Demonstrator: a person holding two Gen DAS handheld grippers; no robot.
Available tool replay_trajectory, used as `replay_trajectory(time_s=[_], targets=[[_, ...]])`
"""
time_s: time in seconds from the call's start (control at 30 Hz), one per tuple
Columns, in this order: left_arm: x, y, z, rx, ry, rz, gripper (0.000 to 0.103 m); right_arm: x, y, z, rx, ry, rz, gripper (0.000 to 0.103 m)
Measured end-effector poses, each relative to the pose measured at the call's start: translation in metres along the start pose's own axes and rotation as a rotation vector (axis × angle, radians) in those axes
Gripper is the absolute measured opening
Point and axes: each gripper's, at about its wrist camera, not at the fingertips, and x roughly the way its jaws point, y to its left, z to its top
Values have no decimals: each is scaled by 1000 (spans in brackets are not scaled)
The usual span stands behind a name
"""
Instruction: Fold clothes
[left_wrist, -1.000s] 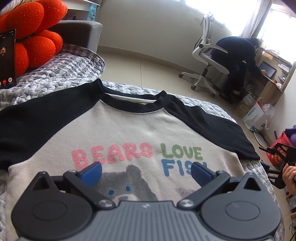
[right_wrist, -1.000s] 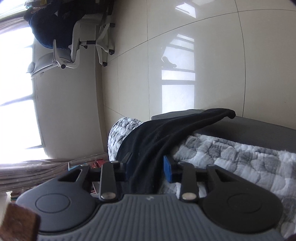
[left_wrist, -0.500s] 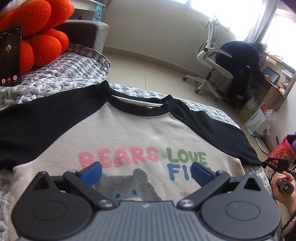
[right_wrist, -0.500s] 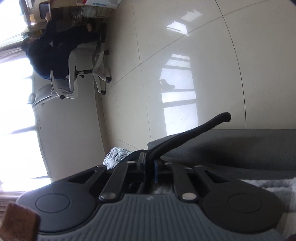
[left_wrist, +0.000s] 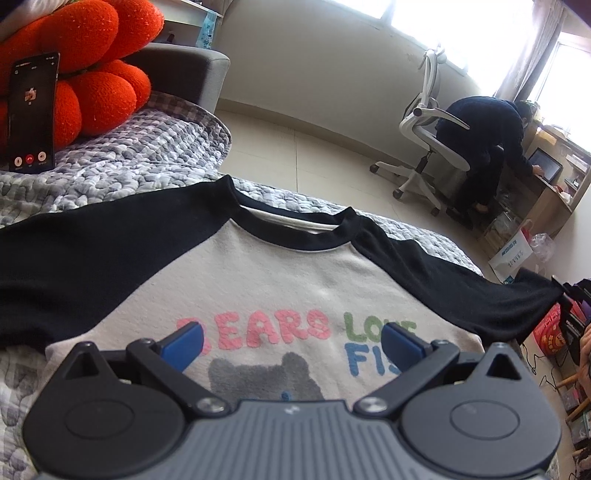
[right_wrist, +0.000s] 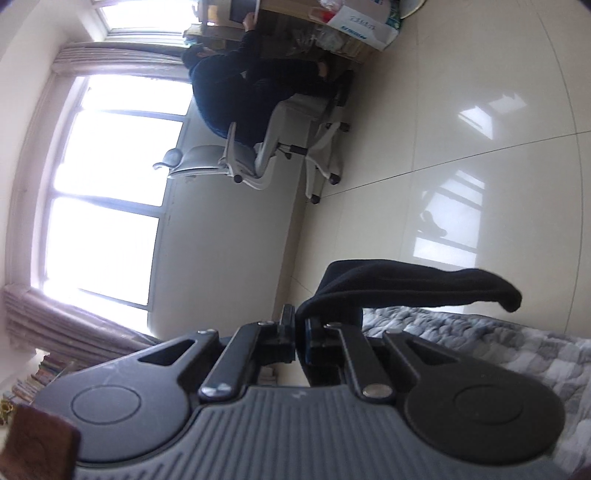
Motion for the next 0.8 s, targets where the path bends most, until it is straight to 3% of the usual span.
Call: replay_trajectory(time_s=[0.37, 0.8], targets=[[-7, 11, 9, -20, -6, -35, 102, 2, 63, -44, -161, 146, 165, 7], [-14, 31, 20, -70, -34, -49, 101, 34, 90, -124, -388, 394, 192, 8]])
